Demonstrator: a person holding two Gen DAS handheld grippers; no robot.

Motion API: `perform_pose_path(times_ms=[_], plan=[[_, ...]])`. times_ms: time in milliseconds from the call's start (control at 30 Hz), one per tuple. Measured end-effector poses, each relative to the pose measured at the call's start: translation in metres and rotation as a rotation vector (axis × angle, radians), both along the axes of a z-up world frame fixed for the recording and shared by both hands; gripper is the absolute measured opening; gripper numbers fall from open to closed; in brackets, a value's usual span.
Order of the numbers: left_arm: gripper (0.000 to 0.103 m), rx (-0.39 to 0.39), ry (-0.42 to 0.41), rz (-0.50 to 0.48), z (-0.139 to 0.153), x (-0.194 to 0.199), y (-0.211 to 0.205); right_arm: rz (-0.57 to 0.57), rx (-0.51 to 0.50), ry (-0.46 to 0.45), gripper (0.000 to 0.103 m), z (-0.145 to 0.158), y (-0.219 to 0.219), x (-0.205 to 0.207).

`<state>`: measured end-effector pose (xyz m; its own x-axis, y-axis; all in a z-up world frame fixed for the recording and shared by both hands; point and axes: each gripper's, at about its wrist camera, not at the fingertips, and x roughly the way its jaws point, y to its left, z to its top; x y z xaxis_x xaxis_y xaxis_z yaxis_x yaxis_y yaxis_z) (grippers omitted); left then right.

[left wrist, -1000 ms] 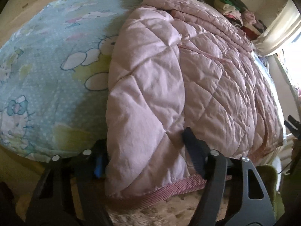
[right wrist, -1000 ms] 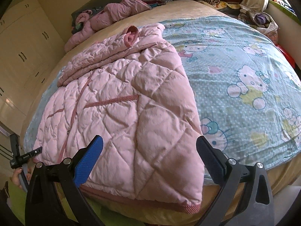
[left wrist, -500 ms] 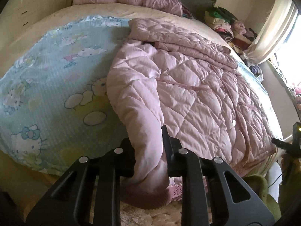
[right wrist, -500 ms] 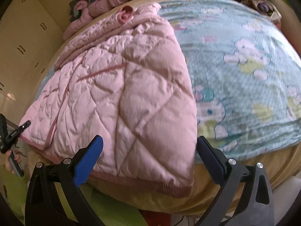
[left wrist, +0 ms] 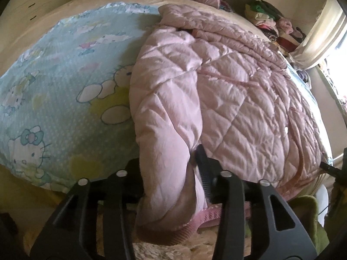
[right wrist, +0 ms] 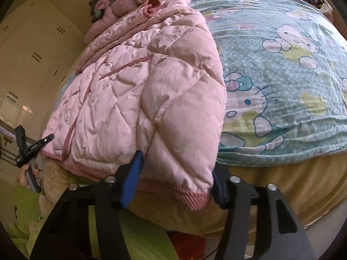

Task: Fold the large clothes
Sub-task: 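Lift the hem with both grippers and fold it toward the collar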

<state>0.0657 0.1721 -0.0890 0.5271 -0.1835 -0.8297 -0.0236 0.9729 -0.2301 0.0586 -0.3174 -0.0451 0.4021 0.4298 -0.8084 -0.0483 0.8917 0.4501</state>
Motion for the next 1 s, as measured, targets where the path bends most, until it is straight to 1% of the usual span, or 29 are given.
perform_pose_path(times_ms=[33, 67, 100, 133, 200, 300, 333, 367, 433, 467, 500, 533, 567, 600, 633, 700, 800, 1000], plan=[[0.047, 0.0, 0.007, 0.0, -0.002, 0.0, 0.0, -0.002, 0.013, -0.002, 0.039, 0.001, -0.004, -0.001], [0.048, 0.003, 0.014, 0.0, -0.004, 0.0, 0.0, 0.0, 0.044, -0.016, 0.035, 0.004, -0.006, -0.002], [0.053, 0.004, 0.022, -0.001, -0.006, 0.0, 0.0, 0.008, 0.059, -0.033, 0.028, 0.008, -0.007, -0.003], [0.06, 0.006, 0.031, 0.002, -0.009, 0.0, -0.001, 0.014, 0.062, -0.047, 0.026, 0.011, -0.006, -0.003], [0.064, 0.009, 0.045, -0.001, -0.013, -0.001, -0.001, 0.026, 0.085, -0.081, 0.025, 0.02, -0.006, -0.003], [0.064, -0.005, 0.055, -0.011, -0.017, -0.002, -0.003, 0.027, 0.101, -0.085, 0.025, 0.021, -0.006, 0.001], [0.064, -0.008, 0.059, -0.015, -0.018, -0.003, -0.003, 0.034, 0.106, -0.077, 0.027, 0.019, -0.005, 0.001], [0.063, -0.01, 0.062, -0.018, -0.018, -0.003, -0.004, 0.037, 0.107, -0.061, 0.031, 0.014, -0.005, 0.002], [0.044, -0.017, 0.059, -0.04, -0.017, -0.005, -0.008, 0.032, 0.112, -0.023, 0.046, 0.004, -0.003, 0.004], [0.039, 0.003, 0.046, -0.051, -0.015, -0.008, -0.012, 0.029, 0.103, -0.011, 0.046, -0.001, -0.003, 0.004], [0.03, 0.021, 0.035, -0.059, -0.012, -0.009, -0.017, 0.03, 0.09, -0.002, 0.046, -0.005, -0.002, 0.005], [0.02, 0.039, 0.022, -0.065, -0.009, -0.01, -0.02, 0.031, 0.082, -0.006, 0.044, -0.005, 0.0, 0.004], [0.017, 0.063, 0.004, -0.069, -0.004, -0.012, -0.024, 0.036, 0.076, -0.018, 0.04, -0.003, 0.001, 0.003], [0.013, 0.073, -0.007, -0.072, 0.0, -0.012, -0.026, 0.045, 0.078, -0.032, 0.029, 0.001, 0.002, 0.003], [0.012, 0.079, -0.025, -0.072, 0.007, -0.013, -0.026, 0.056, 0.083, -0.064, 0.022, 0.008, 0.002, 0.001], [0.011, 0.087, -0.061, -0.069, 0.019, -0.013, -0.027, 0.069, 0.086, -0.129, 0.018, 0.026, 0.004, 0.0], [0.01, 0.094, -0.123, -0.064, 0.04, -0.012, -0.028, 0.075, 0.098, -0.225, 0.016, 0.053, 0.005, 0.003], [0.01, 0.099, -0.231, -0.054, 0.078, -0.002, -0.029, 0.074, 0.102, -0.374, 0.014, 0.097, 0.008, 0.018]])
